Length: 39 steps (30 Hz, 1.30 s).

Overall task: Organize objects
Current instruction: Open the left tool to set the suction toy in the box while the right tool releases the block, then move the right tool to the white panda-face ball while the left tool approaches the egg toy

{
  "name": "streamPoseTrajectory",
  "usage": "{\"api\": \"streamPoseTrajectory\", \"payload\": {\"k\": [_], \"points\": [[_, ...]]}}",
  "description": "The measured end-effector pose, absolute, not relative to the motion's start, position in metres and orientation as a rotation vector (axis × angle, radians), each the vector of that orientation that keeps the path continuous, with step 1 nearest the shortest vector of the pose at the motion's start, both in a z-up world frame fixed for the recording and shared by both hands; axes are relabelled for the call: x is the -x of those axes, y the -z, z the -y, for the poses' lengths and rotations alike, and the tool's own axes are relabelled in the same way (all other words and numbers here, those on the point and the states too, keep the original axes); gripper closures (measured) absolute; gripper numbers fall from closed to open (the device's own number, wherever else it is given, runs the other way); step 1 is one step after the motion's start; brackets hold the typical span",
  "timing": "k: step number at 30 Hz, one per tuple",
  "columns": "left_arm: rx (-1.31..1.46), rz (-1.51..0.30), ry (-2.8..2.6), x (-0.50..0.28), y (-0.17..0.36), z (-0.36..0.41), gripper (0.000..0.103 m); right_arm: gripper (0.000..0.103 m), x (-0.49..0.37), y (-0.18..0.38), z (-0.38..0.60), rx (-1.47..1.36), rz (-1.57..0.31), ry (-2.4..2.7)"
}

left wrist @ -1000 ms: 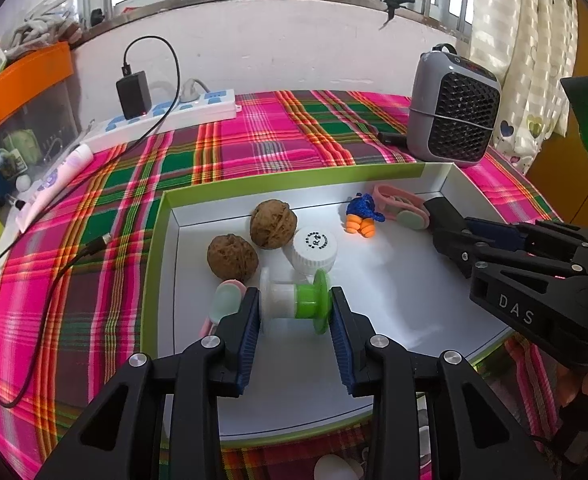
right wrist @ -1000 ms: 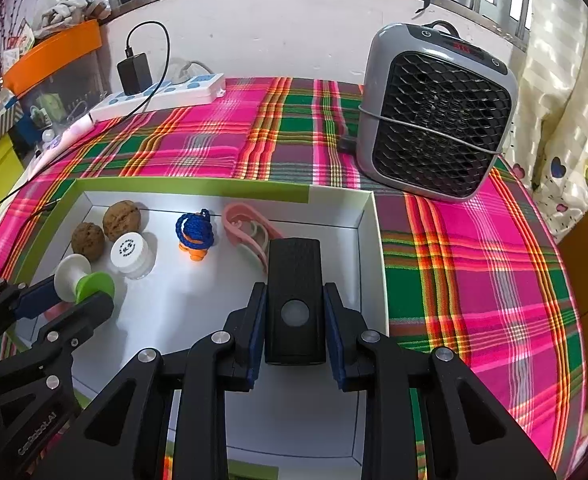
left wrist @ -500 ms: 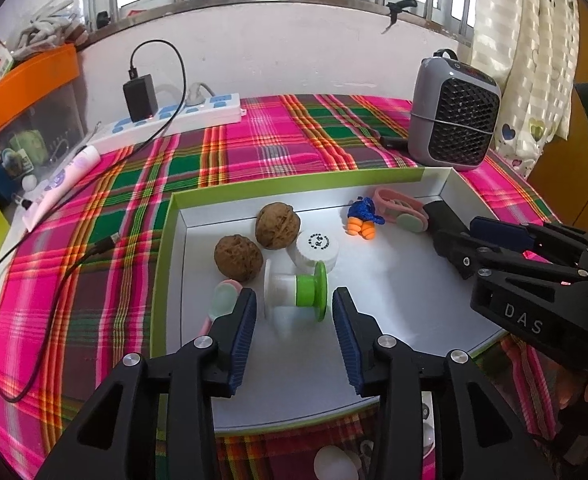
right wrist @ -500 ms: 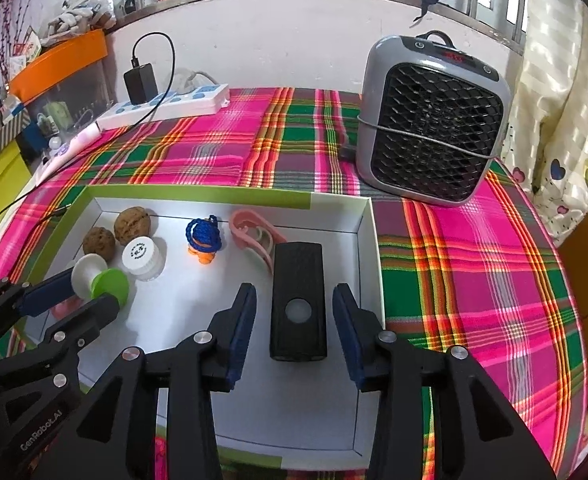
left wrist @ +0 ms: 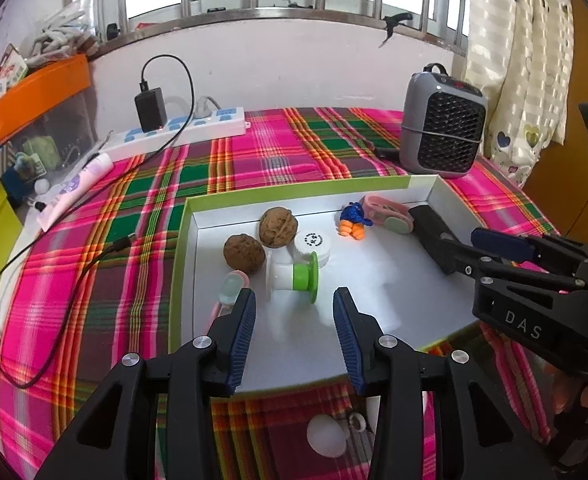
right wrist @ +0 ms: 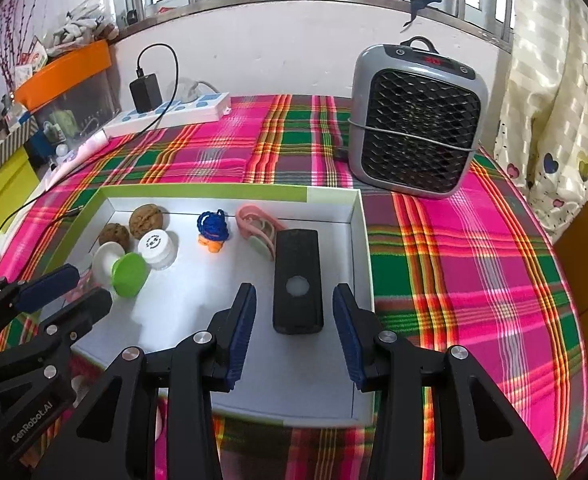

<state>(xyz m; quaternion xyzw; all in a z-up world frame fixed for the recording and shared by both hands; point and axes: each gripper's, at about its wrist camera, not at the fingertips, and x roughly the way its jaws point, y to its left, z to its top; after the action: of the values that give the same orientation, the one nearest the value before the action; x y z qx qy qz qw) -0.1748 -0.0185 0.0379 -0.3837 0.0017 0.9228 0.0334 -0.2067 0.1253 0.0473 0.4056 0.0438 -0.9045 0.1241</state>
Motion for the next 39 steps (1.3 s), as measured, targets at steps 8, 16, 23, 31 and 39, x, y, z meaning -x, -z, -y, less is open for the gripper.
{"api": "streamPoseTrajectory", "payload": {"k": [8,16,23,31,39], "points": [[1.133,-0.004,-2.862,0.156,-0.047,0.017,0.064,0.062,0.188,-0.055,-0.134,-1.137,-0.068,2.652],[1.115,0.016,-2.875,0.139,-0.050,0.020,0.064,0.062,0.165,-0.061,-0.134,-1.100,-0.067,2.661],[1.100,-0.006,-2.910,0.126,-0.052,0.022,0.064,0.062,0.150,-0.063,-0.135,-1.078,-0.065,2.665],[1.098,-0.009,-2.908,0.112,-0.051,0.021,0.064,0.062,0.133,-0.061,-0.134,-1.064,-0.077,2.653],[1.100,0.009,-2.895,0.100,-0.048,0.020,0.064,0.062,0.119,-0.055,-0.130,-1.070,-0.093,2.625]]}}
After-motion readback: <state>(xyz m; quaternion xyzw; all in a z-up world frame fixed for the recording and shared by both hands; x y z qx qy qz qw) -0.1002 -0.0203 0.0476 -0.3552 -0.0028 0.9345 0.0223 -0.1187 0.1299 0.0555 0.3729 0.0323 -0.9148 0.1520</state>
